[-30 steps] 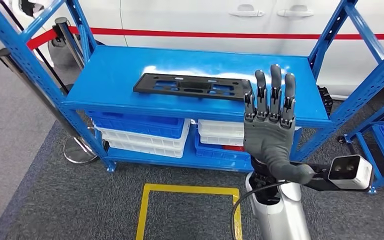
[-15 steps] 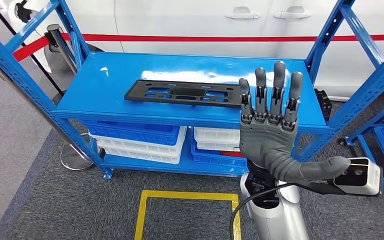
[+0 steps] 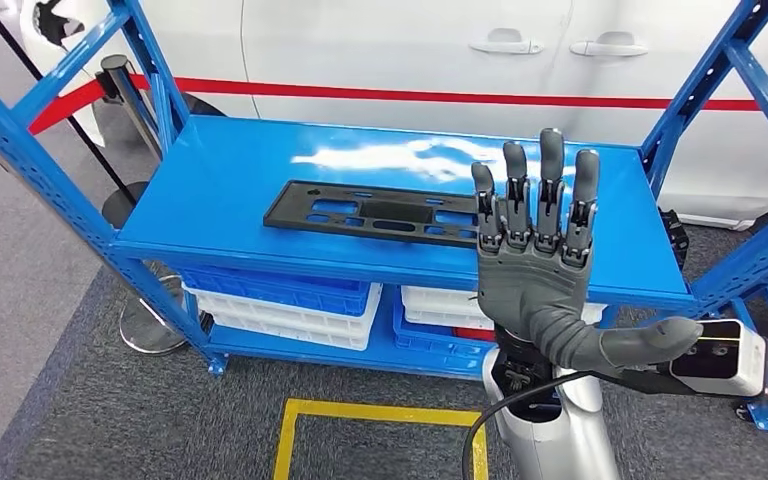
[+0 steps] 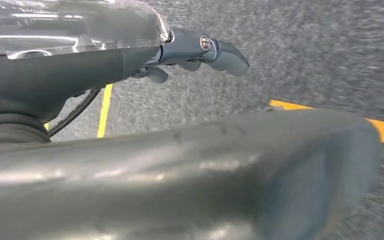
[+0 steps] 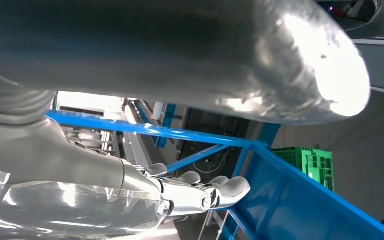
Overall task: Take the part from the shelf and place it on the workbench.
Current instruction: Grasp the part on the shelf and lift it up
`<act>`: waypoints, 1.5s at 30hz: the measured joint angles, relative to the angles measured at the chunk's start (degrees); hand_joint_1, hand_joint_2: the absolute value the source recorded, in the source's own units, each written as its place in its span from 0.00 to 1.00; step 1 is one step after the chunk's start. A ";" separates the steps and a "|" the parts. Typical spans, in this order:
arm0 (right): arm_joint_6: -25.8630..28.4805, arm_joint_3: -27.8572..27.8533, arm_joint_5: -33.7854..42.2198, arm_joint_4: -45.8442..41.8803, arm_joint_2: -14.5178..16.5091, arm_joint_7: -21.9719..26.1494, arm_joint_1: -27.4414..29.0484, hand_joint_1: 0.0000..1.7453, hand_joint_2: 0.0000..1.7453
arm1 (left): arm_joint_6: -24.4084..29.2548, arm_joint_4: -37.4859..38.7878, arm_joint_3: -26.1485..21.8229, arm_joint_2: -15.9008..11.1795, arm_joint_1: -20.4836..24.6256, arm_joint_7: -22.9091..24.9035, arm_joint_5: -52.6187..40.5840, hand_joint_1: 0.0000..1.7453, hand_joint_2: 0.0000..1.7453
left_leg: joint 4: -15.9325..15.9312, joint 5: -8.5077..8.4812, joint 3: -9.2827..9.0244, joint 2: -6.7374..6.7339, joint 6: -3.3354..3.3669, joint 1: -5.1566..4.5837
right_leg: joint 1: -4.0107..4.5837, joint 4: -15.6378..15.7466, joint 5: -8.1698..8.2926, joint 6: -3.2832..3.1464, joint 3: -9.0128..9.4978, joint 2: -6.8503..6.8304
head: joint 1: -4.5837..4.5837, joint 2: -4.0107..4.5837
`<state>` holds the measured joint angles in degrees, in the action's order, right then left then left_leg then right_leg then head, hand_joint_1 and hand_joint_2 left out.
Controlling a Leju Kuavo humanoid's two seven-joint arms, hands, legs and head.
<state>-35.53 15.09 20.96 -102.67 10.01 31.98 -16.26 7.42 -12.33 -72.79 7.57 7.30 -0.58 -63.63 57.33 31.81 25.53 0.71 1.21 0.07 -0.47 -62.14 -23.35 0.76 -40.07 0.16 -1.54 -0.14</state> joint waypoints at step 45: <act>15.19 0.66 -3.27 3.03 -1.39 -8.25 2.53 0.00 1.00 | -0.95 0.08 -0.50 -0.33 0.18 -2.56 -0.11 0.00 0.00 | 5.52 -4.89 9.94 -0.39 -2.88 1.11 | -0.73 3.61 -3.11 -1.03 6.72 0.05 | -0.39 -0.01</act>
<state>-20.34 15.75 17.69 -99.65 8.62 23.74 -13.73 6.47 -12.26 -73.29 7.25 7.48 -3.14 -63.74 62.85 26.92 35.46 0.32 -1.68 1.18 -1.20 -58.53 -26.45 -0.28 -33.34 0.21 -1.93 -0.15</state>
